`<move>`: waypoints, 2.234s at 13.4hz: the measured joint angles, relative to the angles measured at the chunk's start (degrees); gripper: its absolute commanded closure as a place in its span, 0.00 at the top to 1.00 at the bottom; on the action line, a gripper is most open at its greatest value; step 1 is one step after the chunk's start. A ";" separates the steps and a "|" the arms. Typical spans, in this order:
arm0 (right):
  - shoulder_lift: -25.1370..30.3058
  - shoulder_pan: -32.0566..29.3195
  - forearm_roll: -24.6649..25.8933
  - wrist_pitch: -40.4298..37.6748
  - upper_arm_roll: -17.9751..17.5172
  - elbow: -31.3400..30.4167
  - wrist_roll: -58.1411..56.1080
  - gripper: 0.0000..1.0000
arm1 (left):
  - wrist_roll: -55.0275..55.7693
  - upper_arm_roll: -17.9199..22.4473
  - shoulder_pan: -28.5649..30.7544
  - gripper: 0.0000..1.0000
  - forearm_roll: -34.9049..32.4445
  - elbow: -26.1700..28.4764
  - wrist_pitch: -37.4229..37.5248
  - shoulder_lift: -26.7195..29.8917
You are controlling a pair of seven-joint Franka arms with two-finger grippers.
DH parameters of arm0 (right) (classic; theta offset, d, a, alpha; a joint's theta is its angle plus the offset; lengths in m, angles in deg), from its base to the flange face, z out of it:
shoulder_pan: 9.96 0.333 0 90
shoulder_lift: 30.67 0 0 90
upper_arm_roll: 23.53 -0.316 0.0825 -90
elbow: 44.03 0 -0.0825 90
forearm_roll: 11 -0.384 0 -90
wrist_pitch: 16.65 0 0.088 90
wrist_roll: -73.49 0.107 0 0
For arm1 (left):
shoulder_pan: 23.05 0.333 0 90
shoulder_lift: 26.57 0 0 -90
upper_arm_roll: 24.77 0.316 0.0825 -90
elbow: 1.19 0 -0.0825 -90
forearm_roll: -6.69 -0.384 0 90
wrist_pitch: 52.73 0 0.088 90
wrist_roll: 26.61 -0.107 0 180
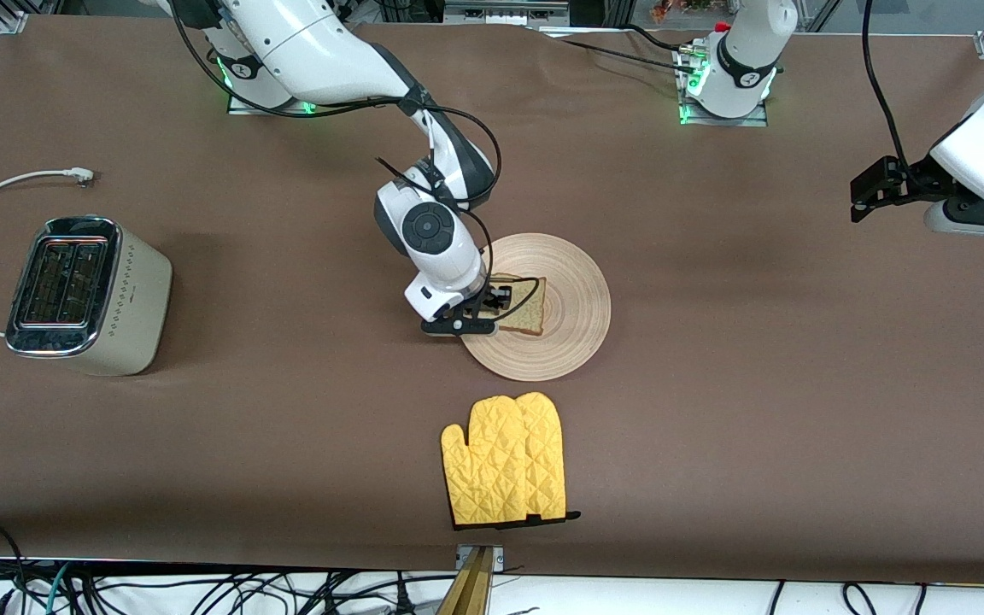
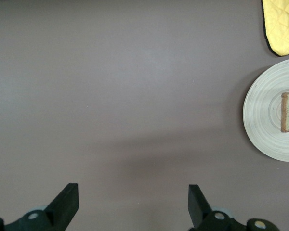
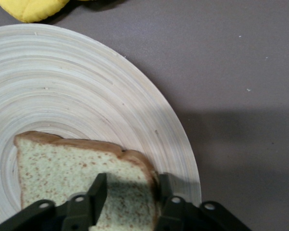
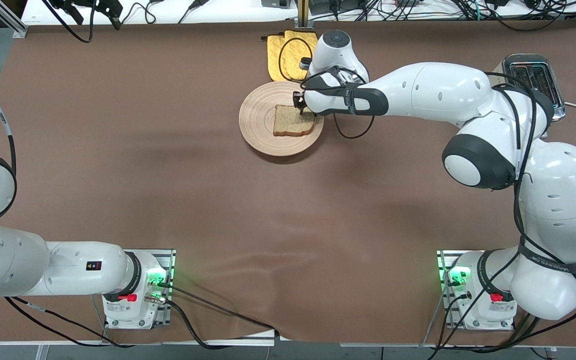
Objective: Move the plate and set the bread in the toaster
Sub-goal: 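Lower the right gripper onto the bread slice and close on it, then lift the bread with the right gripper and carry it to the toaster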
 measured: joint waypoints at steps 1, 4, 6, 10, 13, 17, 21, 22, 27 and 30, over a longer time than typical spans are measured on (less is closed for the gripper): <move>-0.02 0.00 0.00 0.00 0.00 0.00 -0.02 0.00 | 0.00 -0.09 -0.01 1.00 0.00 0.00 0.09 0.00; -0.05 0.01 0.02 0.03 0.00 0.00 -0.39 0.00 | 0.00 -0.05 0.09 1.00 0.00 0.00 0.14 0.00; -0.21 0.08 0.04 0.65 -0.02 0.00 -0.90 0.00 | 0.00 -0.05 0.09 1.00 0.00 0.00 0.17 0.00; -0.42 0.23 0.05 1.37 -0.02 0.00 -1.39 0.00 | 0.04 -0.03 0.15 1.00 0.00 0.00 0.21 0.00; -0.41 0.35 0.07 1.84 -0.02 0.19 -1.43 0.00 | 0.05 -0.01 0.17 1.00 0.00 0.00 0.22 0.00; 0.46 0.35 0.19 -0.19 0.18 1.57 -1.45 0.00 | 0.06 -0.01 0.17 1.00 0.00 0.00 0.22 0.00; 3.16 0.04 5.46 -18.44 0.75 9.73 -1.74 0.00 | 0.07 -0.01 0.17 1.00 0.00 0.00 0.23 0.00; 4.25 -0.37 6.42 -23.28 0.91 11.71 -2.80 0.00 | 0.07 -0.01 0.18 1.00 0.00 0.00 0.23 0.00; 12.36 -6.54 8.19 -42.52 5.00 14.42 -16.43 0.00 | 0.07 0.01 0.19 1.00 0.00 0.00 0.23 0.01; 16.76 -8.08 14.67 -52.17 10.77 14.45 -27.97 0.00 | 0.07 0.04 0.20 1.00 0.00 0.00 0.26 0.01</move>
